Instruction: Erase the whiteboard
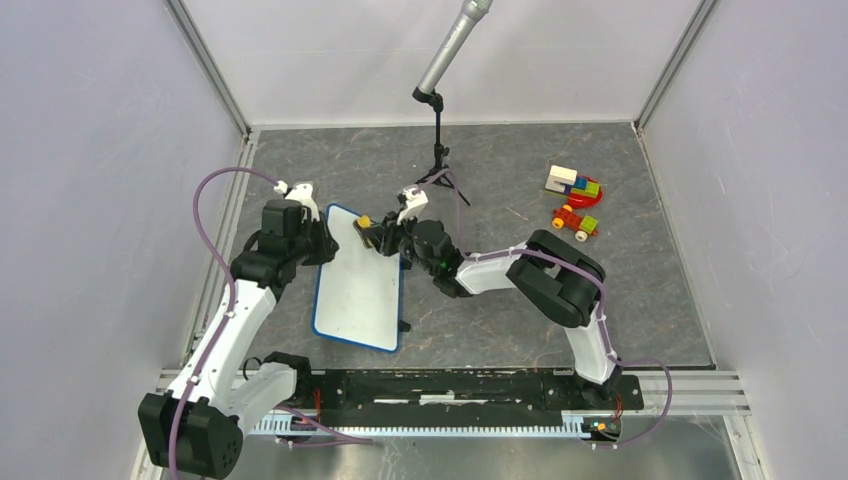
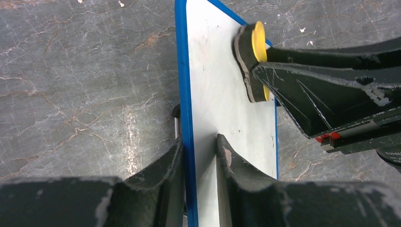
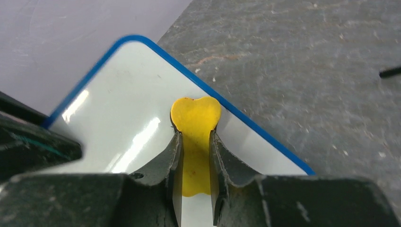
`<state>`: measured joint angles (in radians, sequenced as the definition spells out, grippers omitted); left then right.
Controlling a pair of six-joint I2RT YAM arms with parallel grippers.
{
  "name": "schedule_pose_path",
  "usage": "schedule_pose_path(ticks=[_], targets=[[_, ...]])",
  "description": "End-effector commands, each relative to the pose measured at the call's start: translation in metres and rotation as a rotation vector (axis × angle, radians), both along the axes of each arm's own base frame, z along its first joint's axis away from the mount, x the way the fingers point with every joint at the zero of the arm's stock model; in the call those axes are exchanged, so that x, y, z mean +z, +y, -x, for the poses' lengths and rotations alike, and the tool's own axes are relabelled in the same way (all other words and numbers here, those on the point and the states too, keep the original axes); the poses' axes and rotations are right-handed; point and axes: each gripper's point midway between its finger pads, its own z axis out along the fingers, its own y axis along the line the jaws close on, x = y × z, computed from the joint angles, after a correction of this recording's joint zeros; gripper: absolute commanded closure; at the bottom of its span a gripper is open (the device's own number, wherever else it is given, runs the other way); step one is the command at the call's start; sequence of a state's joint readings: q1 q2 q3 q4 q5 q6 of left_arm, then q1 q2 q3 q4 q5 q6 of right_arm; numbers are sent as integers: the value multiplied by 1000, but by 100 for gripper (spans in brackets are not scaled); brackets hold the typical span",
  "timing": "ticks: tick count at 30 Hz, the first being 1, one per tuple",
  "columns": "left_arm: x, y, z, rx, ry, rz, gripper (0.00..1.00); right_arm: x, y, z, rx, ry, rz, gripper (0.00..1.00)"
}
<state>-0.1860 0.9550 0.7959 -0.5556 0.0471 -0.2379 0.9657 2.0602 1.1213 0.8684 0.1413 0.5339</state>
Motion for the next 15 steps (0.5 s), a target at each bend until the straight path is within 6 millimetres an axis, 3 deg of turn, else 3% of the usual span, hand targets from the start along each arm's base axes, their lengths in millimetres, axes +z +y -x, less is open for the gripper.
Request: schedule_pose_path(ticks=[1, 4, 7, 11, 15], targets=[[-14, -12, 15, -79, 60, 1, 98, -66, -30, 28, 47, 129, 95, 82], [-13, -12, 16, -80, 58, 1, 98, -84, -54, 27, 8, 170, 109, 82], [-13, -12, 15, -82, 56, 1, 98, -82, -59, 26, 1, 162, 116, 83], [-12, -12, 15, -82, 55, 1, 98, -59, -37, 33, 54, 139, 71, 82], [-13, -11, 15, -79, 56, -2, 98, -22, 0, 59, 141, 73, 37, 82]])
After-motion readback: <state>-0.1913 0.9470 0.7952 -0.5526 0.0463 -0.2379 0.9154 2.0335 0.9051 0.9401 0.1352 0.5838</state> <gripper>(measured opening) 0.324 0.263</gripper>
